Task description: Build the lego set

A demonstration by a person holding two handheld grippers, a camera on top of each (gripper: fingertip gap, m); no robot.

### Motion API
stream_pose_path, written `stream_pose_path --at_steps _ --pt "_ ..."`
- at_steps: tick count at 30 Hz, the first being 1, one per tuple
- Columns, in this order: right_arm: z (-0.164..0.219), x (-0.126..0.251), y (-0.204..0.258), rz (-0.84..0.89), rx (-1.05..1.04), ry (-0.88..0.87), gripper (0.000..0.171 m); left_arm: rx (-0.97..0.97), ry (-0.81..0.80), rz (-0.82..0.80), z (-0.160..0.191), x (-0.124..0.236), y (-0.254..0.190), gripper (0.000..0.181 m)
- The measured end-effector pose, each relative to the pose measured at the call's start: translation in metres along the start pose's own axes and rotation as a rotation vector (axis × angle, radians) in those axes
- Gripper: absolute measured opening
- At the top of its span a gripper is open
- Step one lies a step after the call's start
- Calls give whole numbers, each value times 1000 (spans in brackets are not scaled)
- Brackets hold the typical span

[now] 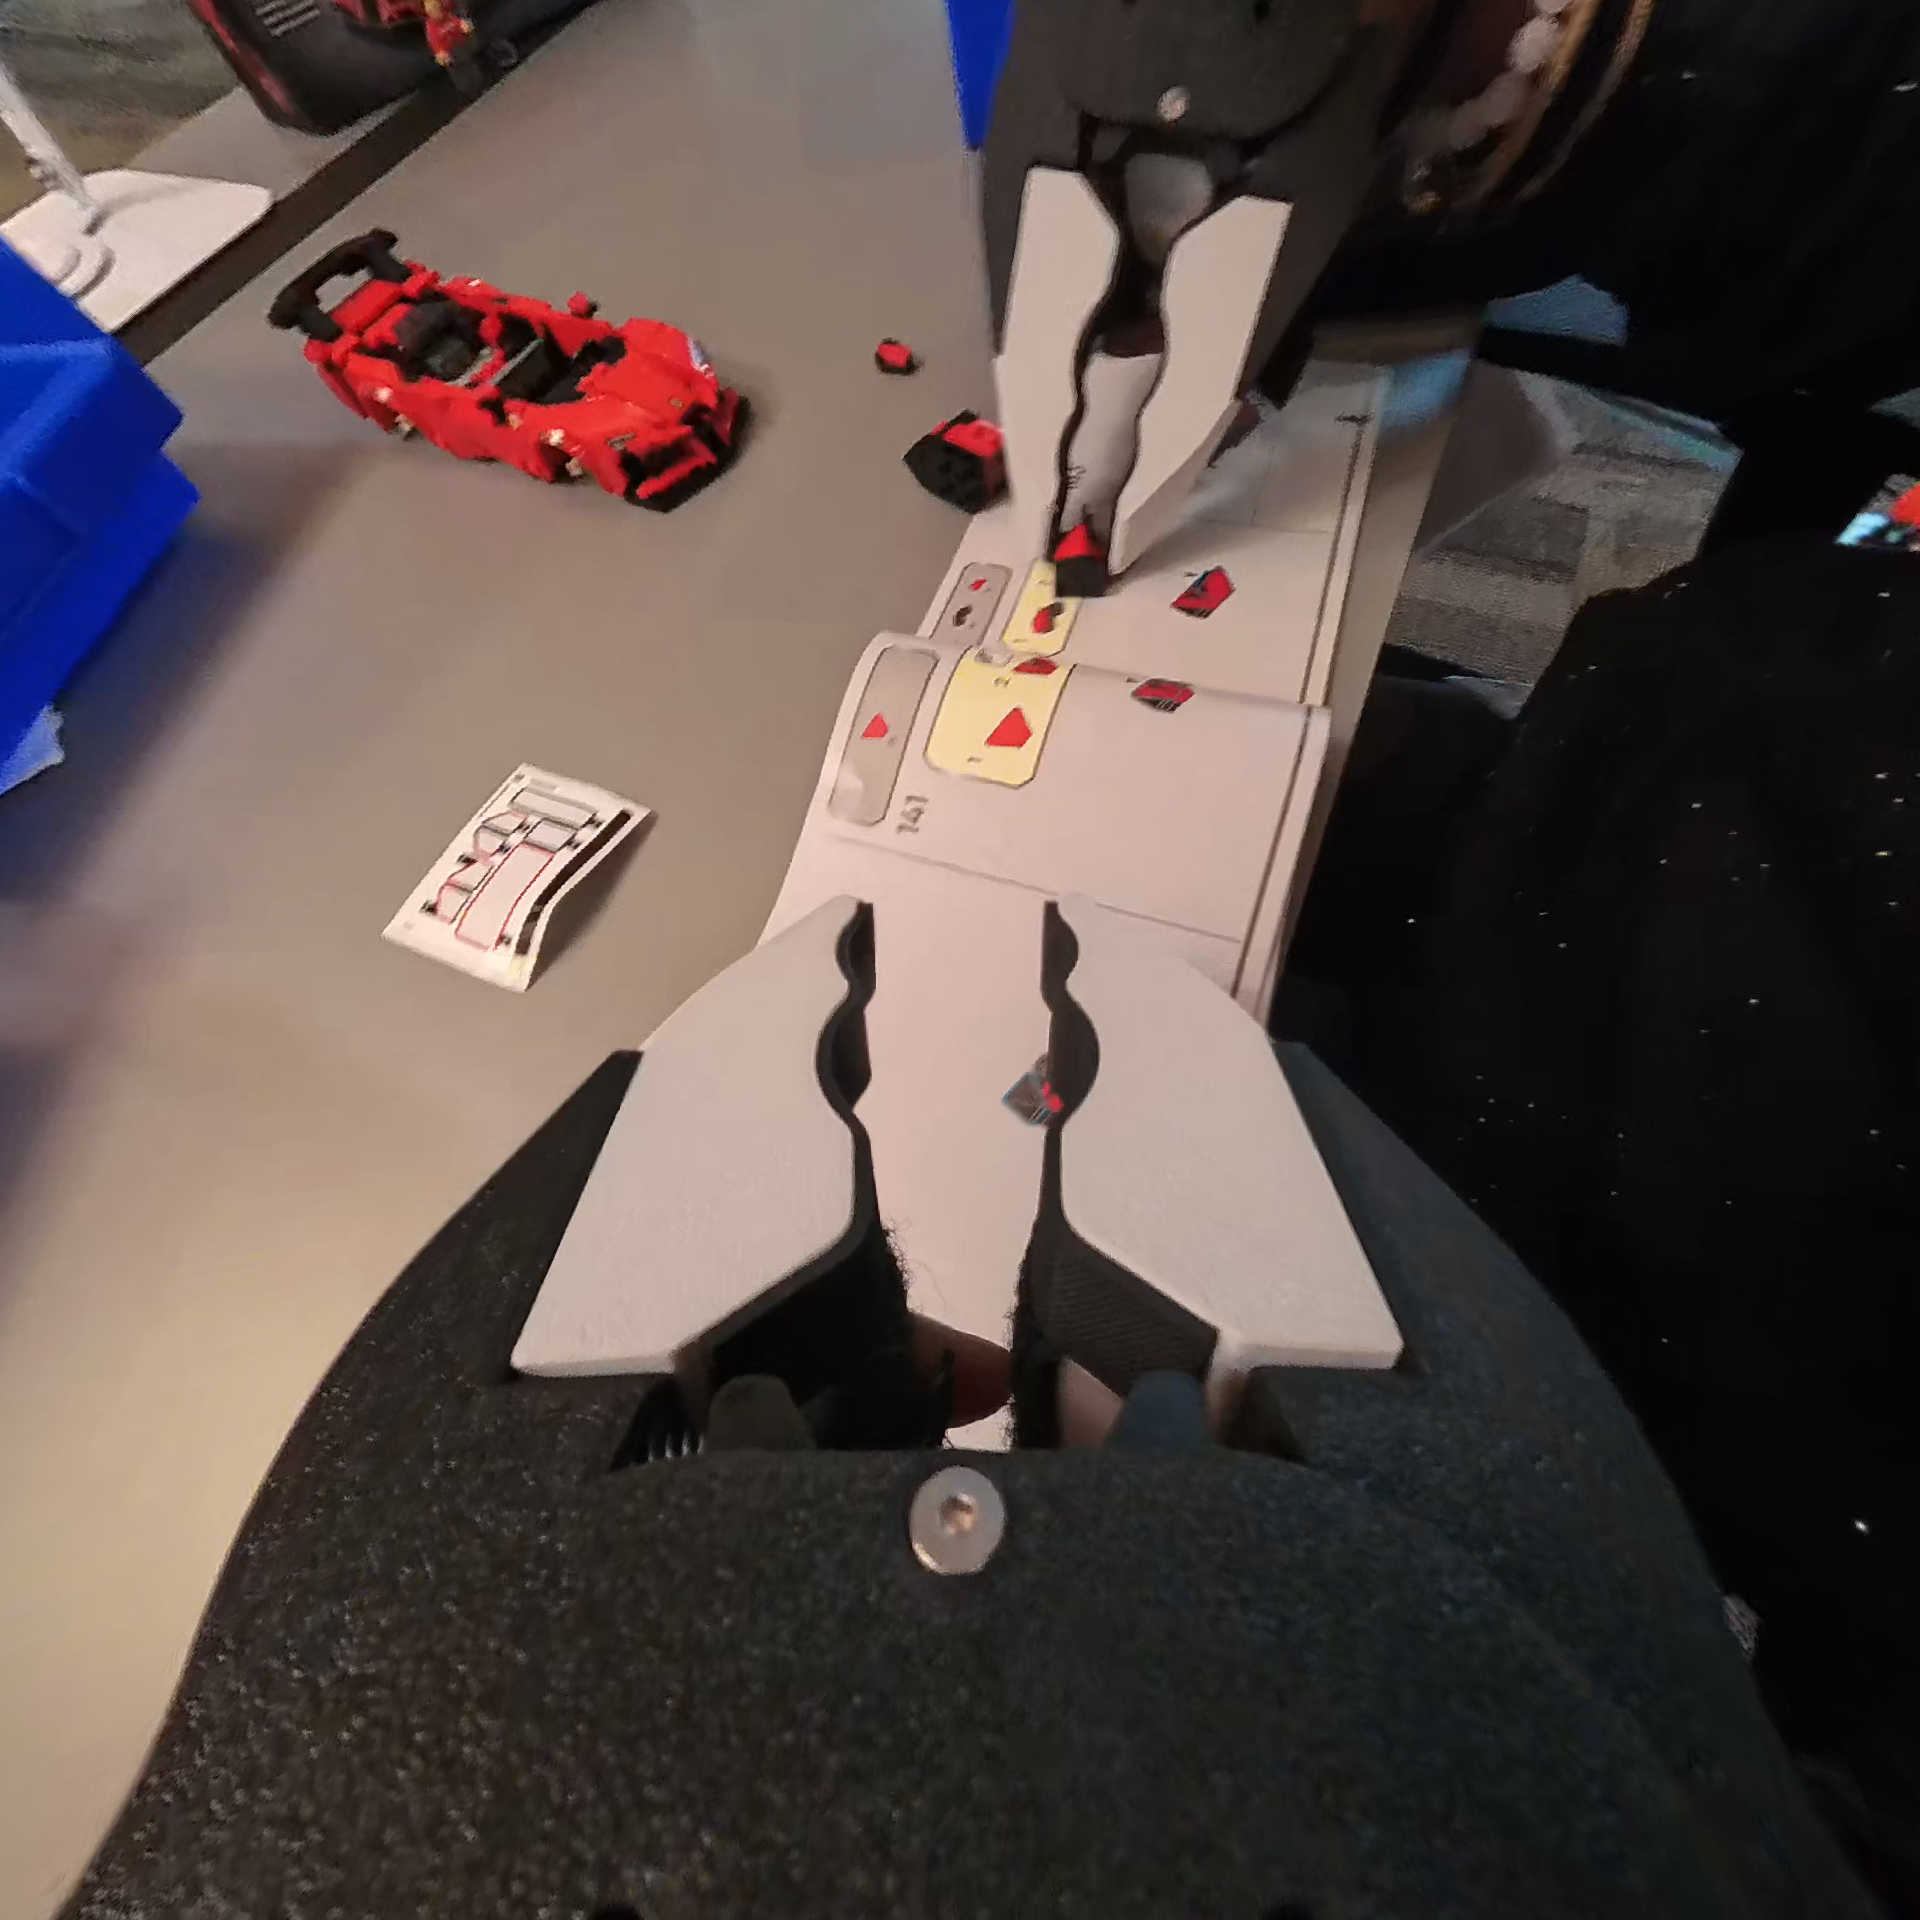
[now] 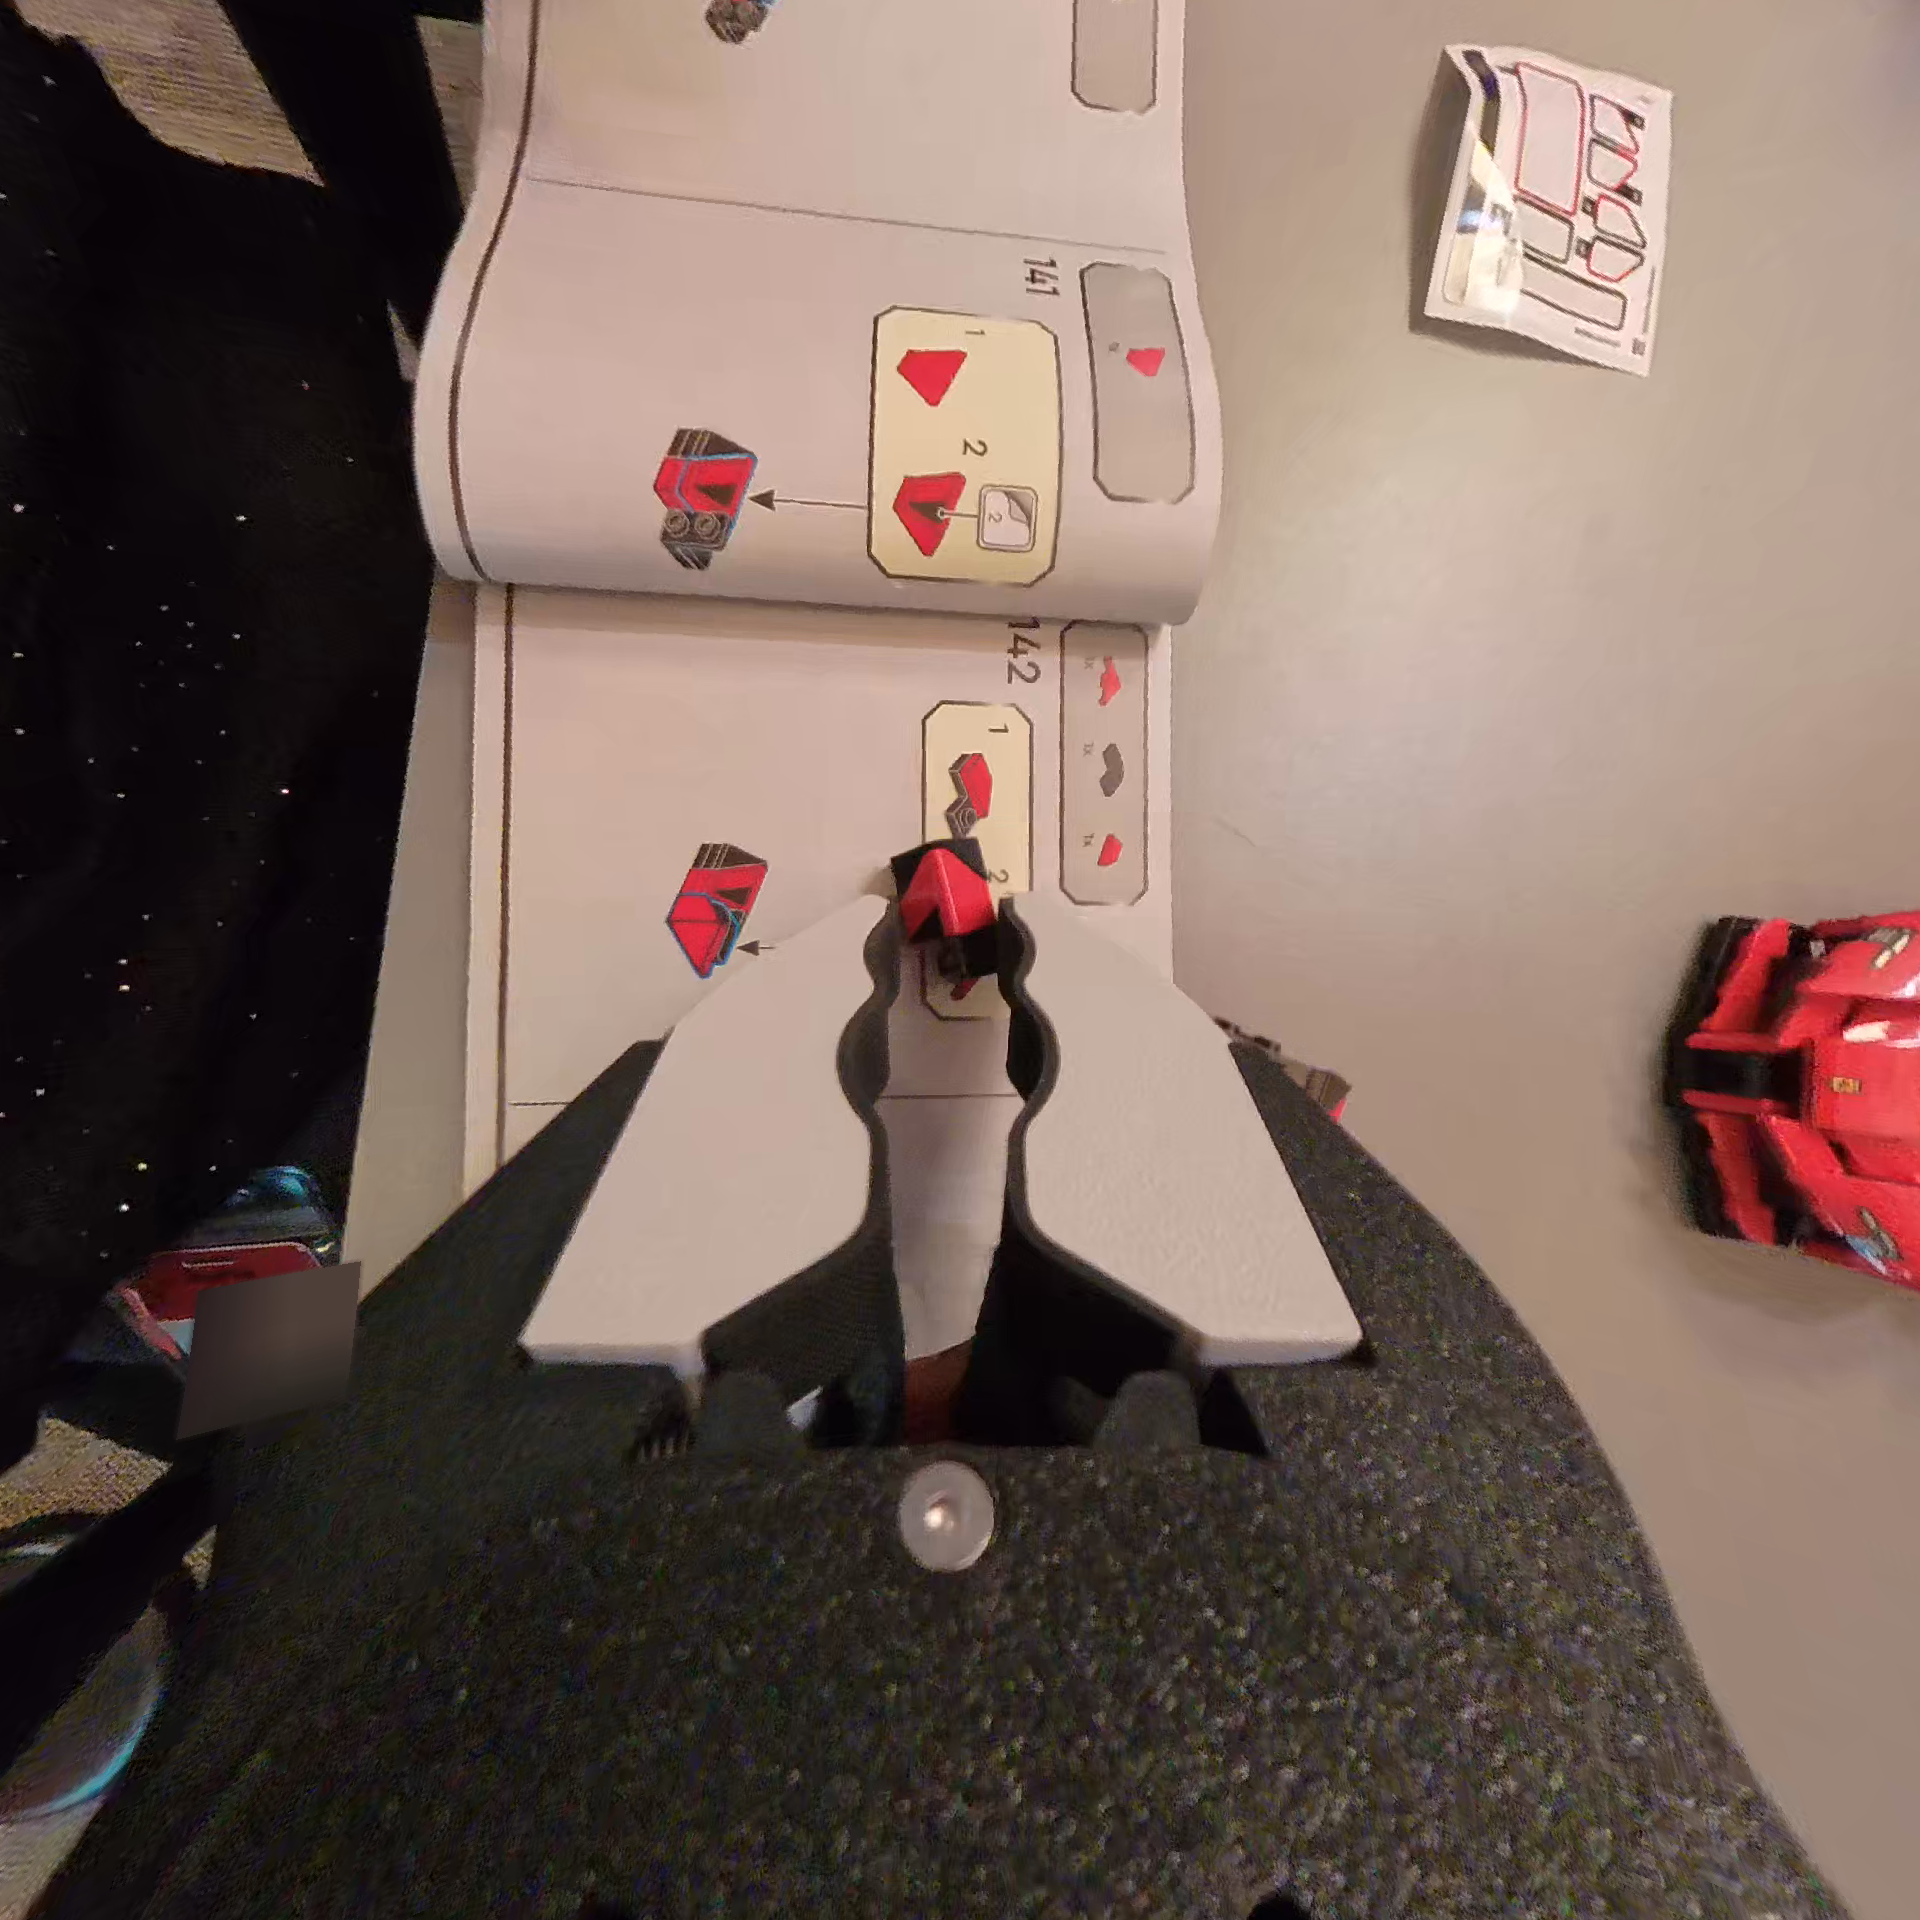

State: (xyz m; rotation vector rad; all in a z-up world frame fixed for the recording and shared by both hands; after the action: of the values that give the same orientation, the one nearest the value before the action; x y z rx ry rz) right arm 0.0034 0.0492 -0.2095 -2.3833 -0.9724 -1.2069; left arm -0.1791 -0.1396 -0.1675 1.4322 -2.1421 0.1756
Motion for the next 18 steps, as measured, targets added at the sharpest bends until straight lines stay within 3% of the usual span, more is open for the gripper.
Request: stream_pose_path --at_steps 9,18 --pt "-4 32 19 119 -132 -59 18 76 -22 -114 26 32 15 24" --pt "11 11 25 130 -199 79 19 173 -55 -15 28 26 9 16"
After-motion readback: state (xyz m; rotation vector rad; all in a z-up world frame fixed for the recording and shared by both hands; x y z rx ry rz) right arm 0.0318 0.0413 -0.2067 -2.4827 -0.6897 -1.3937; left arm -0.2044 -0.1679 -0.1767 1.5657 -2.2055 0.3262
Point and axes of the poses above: each gripper's, where its closed fingertips meet, x back along the fingers, z out of its underside, y = z × x across the jaws, the point moved 8 cm from there along x, back along the fingers, and after that the axes turned 10 degrees about -z, right-handed, at the moved point
